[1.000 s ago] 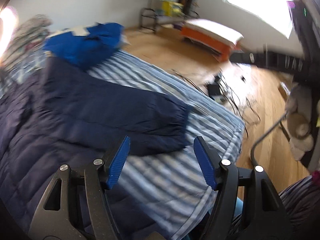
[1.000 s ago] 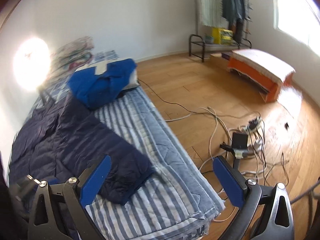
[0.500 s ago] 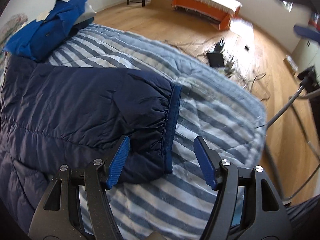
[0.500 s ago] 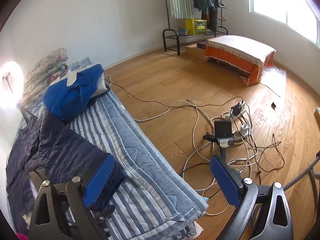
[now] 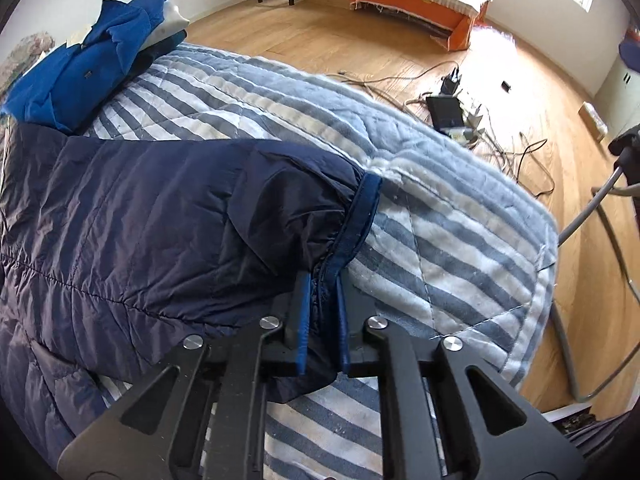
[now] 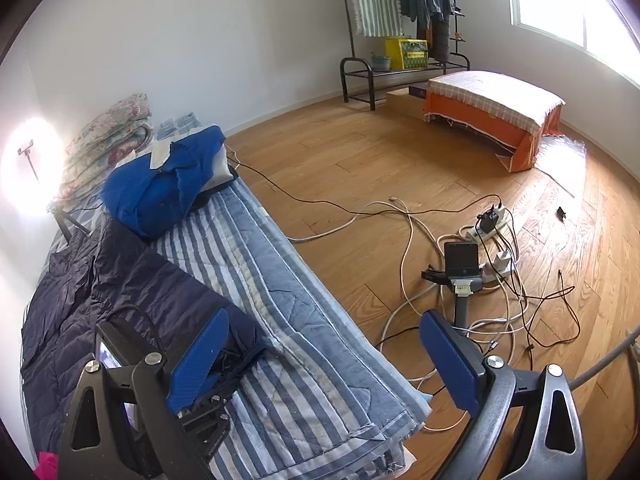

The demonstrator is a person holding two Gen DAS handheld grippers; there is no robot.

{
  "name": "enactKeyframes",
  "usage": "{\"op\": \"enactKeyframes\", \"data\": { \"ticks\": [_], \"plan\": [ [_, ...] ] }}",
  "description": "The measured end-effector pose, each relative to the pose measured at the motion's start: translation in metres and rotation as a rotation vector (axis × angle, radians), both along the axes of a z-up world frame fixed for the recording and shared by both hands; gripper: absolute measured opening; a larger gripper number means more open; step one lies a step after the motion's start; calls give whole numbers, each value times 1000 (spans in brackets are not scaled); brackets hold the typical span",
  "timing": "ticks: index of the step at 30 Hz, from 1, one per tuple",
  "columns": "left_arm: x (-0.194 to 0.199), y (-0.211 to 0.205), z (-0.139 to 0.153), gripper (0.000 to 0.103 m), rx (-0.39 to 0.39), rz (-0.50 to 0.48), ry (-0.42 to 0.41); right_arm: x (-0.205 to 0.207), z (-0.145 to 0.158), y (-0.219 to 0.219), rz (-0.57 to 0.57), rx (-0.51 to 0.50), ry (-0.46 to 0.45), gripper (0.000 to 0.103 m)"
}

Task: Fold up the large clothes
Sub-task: 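Lift the held sleeve with the left gripper and lay it across the jacket body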

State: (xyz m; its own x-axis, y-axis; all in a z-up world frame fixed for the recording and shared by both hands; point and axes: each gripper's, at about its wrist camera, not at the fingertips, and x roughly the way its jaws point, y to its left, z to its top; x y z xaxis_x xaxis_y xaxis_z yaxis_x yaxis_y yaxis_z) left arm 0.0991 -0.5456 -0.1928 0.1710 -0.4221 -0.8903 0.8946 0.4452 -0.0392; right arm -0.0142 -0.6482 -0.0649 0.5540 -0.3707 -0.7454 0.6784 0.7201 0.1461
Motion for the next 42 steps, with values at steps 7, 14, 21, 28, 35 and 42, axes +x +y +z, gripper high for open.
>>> {"op": "enactKeyframes", "data": {
  "ticks": [7, 14, 21, 28, 35, 42],
  "plan": [
    [23, 36, 53, 7, -134, 52, 74, 4, 6, 7, 26, 3, -15, 98],
    [71, 108, 115, 7, -274, 163, 110, 23, 20, 41, 126, -53, -5, 97],
    [133, 192, 150, 7, -381, 310, 108, 38, 41, 83, 195, -44, -43, 97],
    [180, 257, 158, 7, -423, 435, 63, 59, 59, 133, 290, -28, -85, 97],
    [236, 325, 156, 7, -431, 590, 10, 77, 61, 181, 388, -100, -77, 97],
    [304, 395, 133, 7, -410, 739, -18, 95, 58, 194, 428, -91, -71, 97]
  ]
}}
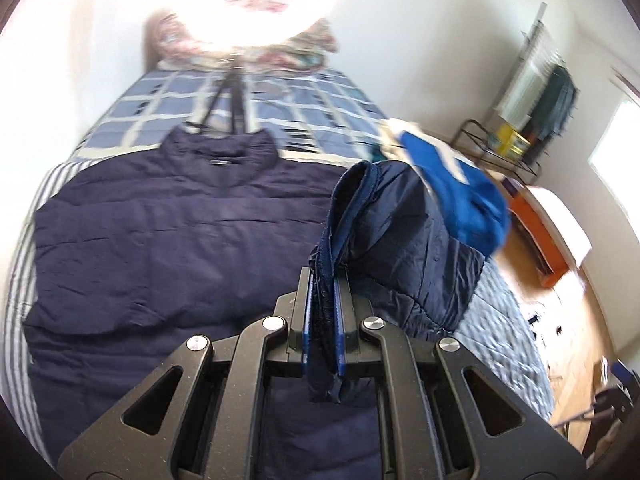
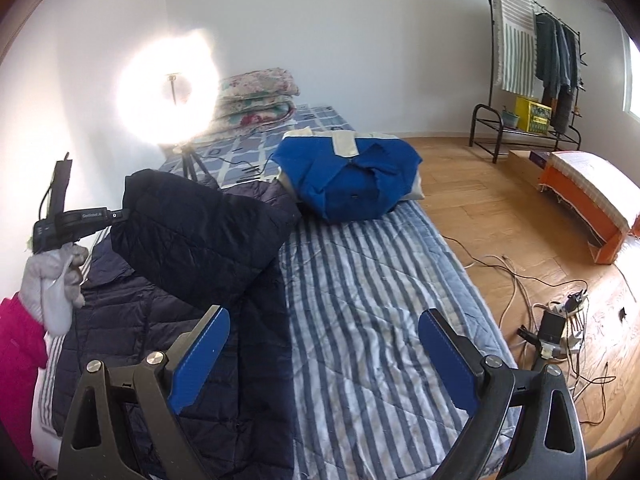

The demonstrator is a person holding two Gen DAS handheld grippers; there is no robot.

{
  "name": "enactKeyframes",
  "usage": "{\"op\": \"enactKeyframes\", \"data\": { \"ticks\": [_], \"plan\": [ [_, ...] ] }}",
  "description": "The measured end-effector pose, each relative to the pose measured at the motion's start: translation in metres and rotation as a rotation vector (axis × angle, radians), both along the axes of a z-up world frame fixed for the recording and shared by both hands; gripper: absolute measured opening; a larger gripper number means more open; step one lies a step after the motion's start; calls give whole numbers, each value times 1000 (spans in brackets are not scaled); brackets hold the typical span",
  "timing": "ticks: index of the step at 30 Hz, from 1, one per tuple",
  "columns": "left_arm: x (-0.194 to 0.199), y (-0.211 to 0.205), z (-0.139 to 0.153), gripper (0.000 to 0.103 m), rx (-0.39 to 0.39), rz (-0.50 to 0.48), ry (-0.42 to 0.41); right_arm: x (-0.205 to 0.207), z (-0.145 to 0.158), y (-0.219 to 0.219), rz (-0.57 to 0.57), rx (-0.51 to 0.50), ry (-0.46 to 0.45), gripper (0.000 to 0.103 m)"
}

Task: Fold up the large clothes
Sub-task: 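Lift the held sleeve with the left gripper and lay it across the jacket body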

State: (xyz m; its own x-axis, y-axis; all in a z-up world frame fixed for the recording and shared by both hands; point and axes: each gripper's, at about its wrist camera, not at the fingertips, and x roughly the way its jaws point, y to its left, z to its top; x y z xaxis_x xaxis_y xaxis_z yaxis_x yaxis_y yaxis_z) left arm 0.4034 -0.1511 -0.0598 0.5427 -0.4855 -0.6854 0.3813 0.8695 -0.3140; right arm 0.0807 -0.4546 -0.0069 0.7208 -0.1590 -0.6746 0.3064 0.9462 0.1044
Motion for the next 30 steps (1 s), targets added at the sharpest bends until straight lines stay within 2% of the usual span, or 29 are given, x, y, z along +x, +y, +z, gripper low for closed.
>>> {"op": "enactKeyframes", "data": {
  "ticks": [8, 20, 30],
  "plan": [
    [53, 48, -38, 7, 31, 111, 32, 10, -5, 10, 31, 11, 17, 97],
    [104, 110, -61, 7, 23, 247, 42, 25, -9, 29, 91, 20, 33, 97],
    [144, 178, -106, 7, -104, 398, 146, 42, -14, 51, 161, 33, 53, 97]
  ]
}}
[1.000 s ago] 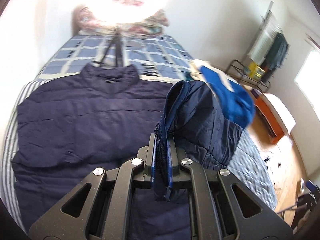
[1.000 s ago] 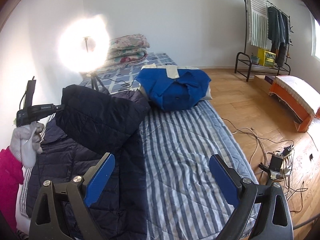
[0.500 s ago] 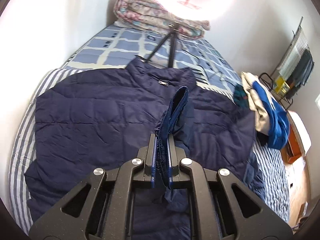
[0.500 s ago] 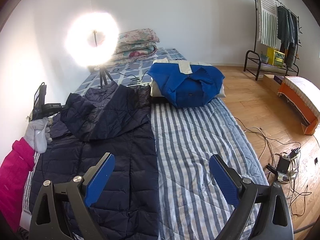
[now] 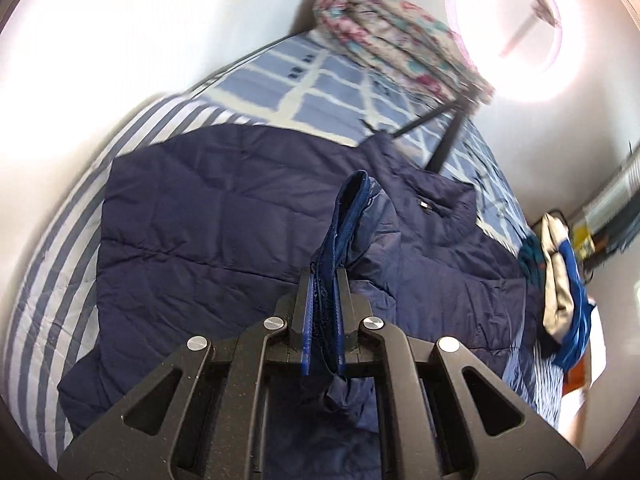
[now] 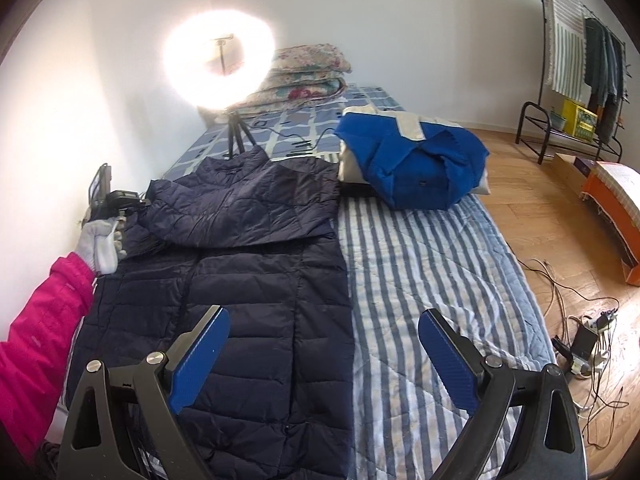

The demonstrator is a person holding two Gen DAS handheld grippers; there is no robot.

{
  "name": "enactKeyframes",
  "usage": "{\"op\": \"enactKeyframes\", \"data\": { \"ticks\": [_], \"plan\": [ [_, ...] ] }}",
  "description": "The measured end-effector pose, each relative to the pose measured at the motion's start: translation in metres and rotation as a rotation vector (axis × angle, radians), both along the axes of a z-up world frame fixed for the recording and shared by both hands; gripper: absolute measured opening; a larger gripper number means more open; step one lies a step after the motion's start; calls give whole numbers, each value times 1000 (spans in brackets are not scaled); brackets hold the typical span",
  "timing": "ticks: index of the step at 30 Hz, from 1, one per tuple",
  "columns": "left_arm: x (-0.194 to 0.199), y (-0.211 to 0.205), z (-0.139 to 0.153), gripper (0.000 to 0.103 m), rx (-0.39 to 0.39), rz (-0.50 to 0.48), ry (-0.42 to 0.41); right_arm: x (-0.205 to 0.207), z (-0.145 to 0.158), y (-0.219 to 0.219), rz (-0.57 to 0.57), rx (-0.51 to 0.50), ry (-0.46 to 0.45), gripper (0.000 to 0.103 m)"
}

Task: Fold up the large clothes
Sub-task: 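Lift the held sleeve with the left gripper and lay it across the jacket body, then open the left gripper to release the sleeve and withdraw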

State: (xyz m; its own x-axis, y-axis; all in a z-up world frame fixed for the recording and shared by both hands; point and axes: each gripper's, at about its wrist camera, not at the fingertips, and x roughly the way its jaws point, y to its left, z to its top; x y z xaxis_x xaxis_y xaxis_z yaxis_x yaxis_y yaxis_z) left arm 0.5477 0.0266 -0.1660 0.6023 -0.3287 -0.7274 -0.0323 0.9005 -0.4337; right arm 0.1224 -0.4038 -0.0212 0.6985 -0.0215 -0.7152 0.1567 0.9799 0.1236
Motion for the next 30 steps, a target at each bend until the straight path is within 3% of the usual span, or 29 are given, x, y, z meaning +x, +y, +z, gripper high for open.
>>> {"op": "enactKeyframes", "data": {
  "ticks": [8, 13, 20, 30],
  "plan": [
    [10, 9, -27, 7, 23, 14, 47, 11, -4, 10, 37, 18, 15, 97],
    [11, 4, -40, 7, 105, -4, 89, 14, -4, 16, 53, 21, 17, 97],
    [8, -9, -41, 7, 230, -35, 80, 17, -5, 22, 64, 16, 22, 97],
    [3, -3, -30, 8, 277, -22, 73, 18, -4, 23, 61, 6, 19, 97]
  ]
}}
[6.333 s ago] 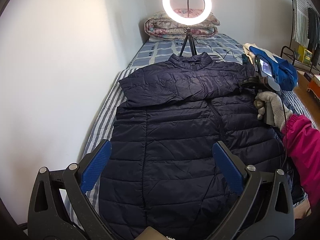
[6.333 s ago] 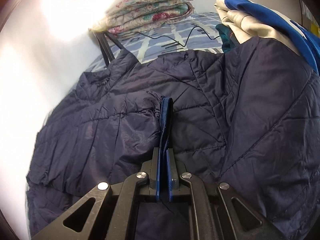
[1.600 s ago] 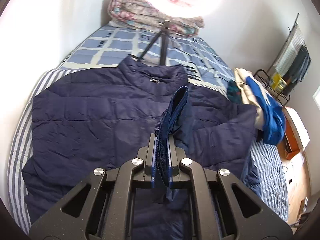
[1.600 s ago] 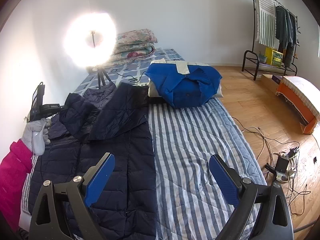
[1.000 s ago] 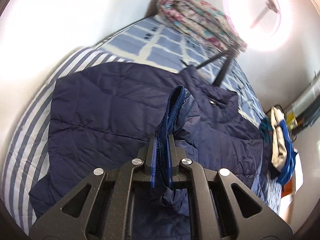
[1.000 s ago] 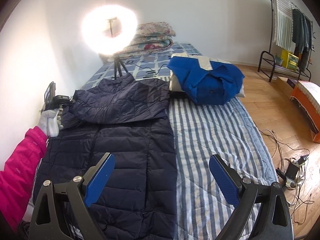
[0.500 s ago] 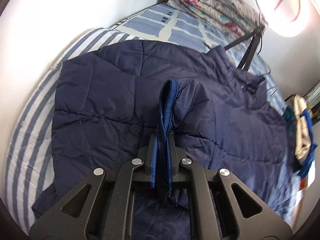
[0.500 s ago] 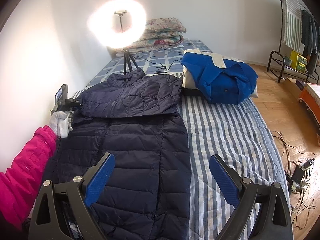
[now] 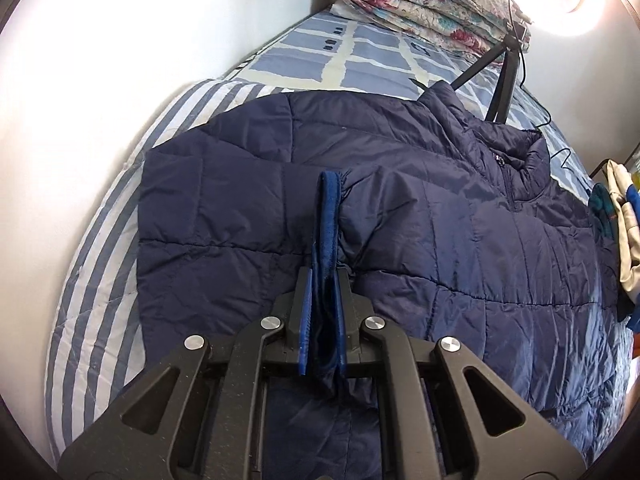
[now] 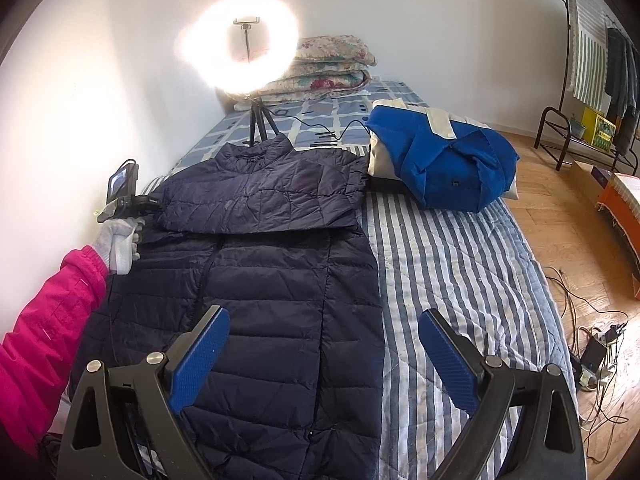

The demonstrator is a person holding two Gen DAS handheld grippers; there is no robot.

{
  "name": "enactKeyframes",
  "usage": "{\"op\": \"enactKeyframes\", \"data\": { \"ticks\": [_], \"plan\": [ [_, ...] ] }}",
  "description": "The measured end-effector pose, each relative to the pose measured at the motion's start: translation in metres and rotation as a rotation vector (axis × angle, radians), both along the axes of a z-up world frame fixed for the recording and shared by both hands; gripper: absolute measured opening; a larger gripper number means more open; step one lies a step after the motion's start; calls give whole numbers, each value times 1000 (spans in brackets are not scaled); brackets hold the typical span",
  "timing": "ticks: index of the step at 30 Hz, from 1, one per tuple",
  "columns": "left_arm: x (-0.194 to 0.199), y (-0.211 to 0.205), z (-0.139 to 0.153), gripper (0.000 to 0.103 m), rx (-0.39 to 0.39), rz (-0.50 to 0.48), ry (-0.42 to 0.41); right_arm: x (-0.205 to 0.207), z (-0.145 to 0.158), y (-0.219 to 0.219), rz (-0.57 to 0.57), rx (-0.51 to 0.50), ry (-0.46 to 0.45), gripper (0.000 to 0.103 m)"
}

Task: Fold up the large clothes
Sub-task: 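Open the left gripper to release the sleeve and withdraw, then move both grippers to the jacket side edge and close on it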

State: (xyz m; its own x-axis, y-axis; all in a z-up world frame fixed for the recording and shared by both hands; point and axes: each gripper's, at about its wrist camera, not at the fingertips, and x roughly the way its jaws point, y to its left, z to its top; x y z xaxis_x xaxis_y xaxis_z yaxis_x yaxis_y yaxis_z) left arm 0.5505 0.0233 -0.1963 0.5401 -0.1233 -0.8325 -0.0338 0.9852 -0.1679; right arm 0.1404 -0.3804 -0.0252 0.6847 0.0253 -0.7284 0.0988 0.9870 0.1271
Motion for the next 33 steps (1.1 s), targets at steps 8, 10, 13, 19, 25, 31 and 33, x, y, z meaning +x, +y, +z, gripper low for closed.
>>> {"op": "enactKeyframes", "data": {
  "ticks": [8, 10, 13, 19, 25, 31, 33],
  "plan": [
    [-13, 9, 21, 8, 18, 14, -18, -3, 2, -7, -18, -8, -15, 97],
    [-19, 13, 30, 8, 21, 17, -27, -5, 3, -8, -21, -17, -23, 97],
    [-29, 17, 44, 8, 23, 12, -43, -7, 5, -11, -29, -18, -38, 97],
    [-63, 26, 87, 40, 28, -27, -100, -11, 9, -22, -64, -30, -82, 98],
    [-126, 43, 145, 47, 41, -84, -176, -19, 13, -37, -119, -32, -178, 101],
    [-203, 60, 180, 61, 28, -144, -216, -27, 11, -46, -122, -34, -232, 103],
    [-230, 63, 181, 61, 33, -162, -205, -28, 8, -48, -100, -26, -228, 103]
  ]
}}
